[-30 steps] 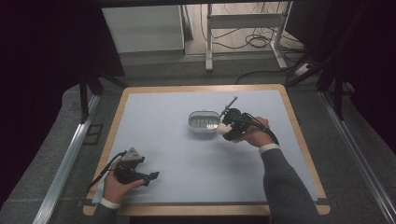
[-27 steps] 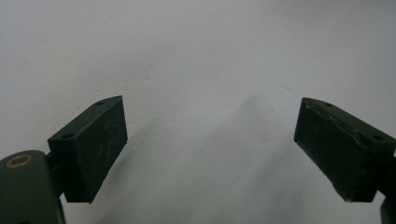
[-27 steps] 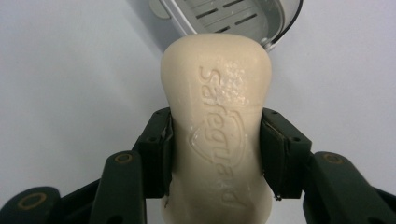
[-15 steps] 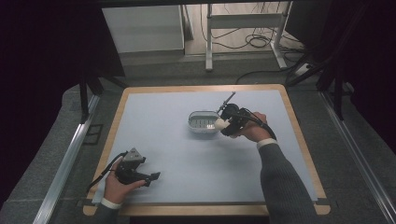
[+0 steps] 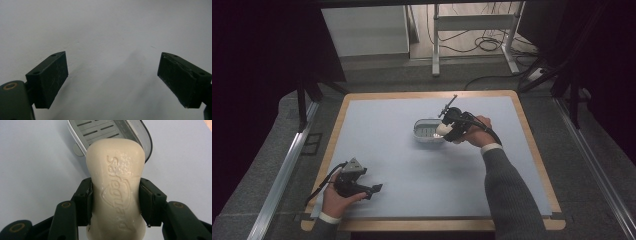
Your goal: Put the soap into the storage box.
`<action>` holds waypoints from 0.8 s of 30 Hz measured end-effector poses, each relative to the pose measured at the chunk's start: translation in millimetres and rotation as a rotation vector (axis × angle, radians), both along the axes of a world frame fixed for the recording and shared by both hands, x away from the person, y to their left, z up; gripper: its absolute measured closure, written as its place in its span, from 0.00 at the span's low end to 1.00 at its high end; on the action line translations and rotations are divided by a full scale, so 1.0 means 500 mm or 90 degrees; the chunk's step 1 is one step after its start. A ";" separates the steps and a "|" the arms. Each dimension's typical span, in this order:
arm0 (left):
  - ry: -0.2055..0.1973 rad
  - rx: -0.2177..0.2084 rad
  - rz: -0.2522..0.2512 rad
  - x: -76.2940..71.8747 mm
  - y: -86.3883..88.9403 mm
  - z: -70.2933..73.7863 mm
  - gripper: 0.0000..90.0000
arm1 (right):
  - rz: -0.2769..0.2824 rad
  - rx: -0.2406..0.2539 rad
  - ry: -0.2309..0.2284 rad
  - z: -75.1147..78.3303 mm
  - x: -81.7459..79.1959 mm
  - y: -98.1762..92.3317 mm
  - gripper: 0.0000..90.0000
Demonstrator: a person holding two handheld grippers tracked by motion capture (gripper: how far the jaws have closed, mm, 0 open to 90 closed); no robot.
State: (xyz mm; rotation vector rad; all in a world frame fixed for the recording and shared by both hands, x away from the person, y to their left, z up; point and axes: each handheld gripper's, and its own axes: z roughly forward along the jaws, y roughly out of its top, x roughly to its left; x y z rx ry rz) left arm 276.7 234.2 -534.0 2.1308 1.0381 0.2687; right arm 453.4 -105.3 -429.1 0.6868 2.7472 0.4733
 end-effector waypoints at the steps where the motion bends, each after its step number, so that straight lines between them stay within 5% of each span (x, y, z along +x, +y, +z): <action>1: 0.000 -0.001 0.000 0.000 0.000 0.000 0.11 | -0.002 -0.003 0.001 0.000 0.002 0.008 0.55; 24: 0.003 0.003 -0.006 0.001 -0.001 -0.002 0.11 | 0.036 -0.013 -0.005 0.002 0.057 0.081 0.55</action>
